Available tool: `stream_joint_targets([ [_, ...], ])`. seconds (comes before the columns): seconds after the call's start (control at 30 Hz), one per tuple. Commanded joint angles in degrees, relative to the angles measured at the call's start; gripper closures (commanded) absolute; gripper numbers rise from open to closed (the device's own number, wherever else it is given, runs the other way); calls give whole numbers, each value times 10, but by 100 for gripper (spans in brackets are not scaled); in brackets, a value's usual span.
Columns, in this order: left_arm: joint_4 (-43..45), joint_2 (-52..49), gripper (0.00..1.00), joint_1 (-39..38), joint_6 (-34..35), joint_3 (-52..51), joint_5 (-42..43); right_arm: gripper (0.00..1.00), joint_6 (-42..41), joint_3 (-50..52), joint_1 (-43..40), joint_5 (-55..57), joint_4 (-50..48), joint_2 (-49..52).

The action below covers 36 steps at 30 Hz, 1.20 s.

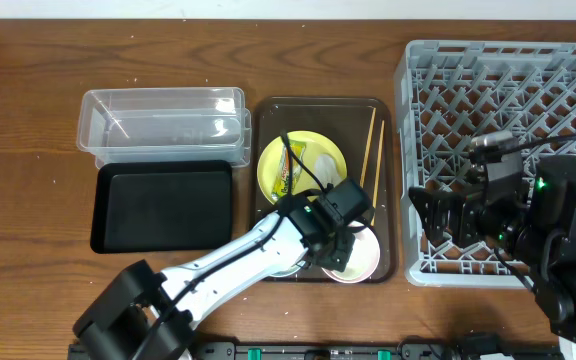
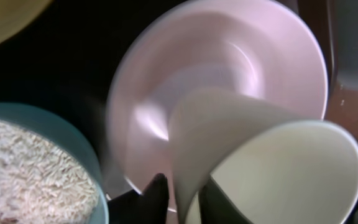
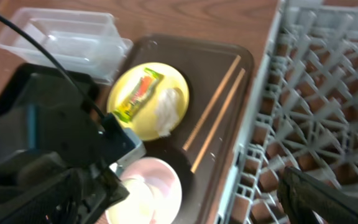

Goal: Sort waste into correct bins and load items into the dishwasher rack

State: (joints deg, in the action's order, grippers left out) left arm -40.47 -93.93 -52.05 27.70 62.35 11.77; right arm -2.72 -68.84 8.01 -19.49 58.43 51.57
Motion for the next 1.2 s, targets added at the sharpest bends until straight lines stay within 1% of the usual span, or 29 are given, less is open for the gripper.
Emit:
stream_joint_targets([
  [0.0, -2, 43, 91, 24, 17, 2, 22, 1, -12, -12, -8, -30, -7, 9],
  [0.07, -4, 78, 92, 54, 17, 2, 59, 6, -20, -12, -10, -30, -8, 19],
  [0.2, -3, 151, 93, 133, 8, 2, 141, 7, -22, -8, -11, -39, -6, 51],
  [0.27, -4, 183, 93, 179, -9, 2, 192, 8, -14, -7, -11, -66, -6, 72],
  [0.3, -6, 198, 93, 206, -21, 2, 231, 8, -1, -7, -11, -90, -7, 82],
  [0.33, -7, 210, 93, 229, -32, 2, 269, 9, 22, -7, -11, -129, -8, 94],
  [0.37, -9, 221, 93, 254, -42, 2, 310, 12, 46, -7, -11, -172, -9, 103],
  [0.4, -10, 232, 93, 281, -54, 2, 367, 15, 88, -7, -10, -247, -8, 115],
  [0.43, -10, 239, 93, 304, -68, 2, 422, 16, 123, -7, -9, -309, -7, 123],
  [0.47, -10, 245, 93, 325, -82, 2, 478, 16, 159, -7, -7, -368, -6, 130],
  [0.53, -10, 252, 92, 366, -104, 2, 580, 11, 223, -7, 8, -468, -8, 145],
  [0.6, -10, 252, 93, 390, -116, 2, 635, 6, 251, -7, 30, -501, -15, 155],
  [0.67, -10, 251, 93, 402, -116, 2, 653, 5, 255, -7, 59, -502, -31, 163],
  [0.8, -10, 251, 92, 401, -121, 2, 657, 3, 252, -7, 111, -502, -85, 170],
  [0.9, -10, 252, 92, 395, -121, 2, 661, 3, 203, -7, 129, -491, -139, 170],
  [0.97, -10, 251, 92, 395, -121, 2, 674, 5, 189, -7, 141, -478, -159, 171],
  [1.07, -8, 251, 92, 395, -121, 2, 699, 12, 190, -7, 159, -448, -160, 171],
  [1.17, -4, 252, 92, 395, -125, 2, 703, 14, 190, -7, 167, -442, -156, 171],
])
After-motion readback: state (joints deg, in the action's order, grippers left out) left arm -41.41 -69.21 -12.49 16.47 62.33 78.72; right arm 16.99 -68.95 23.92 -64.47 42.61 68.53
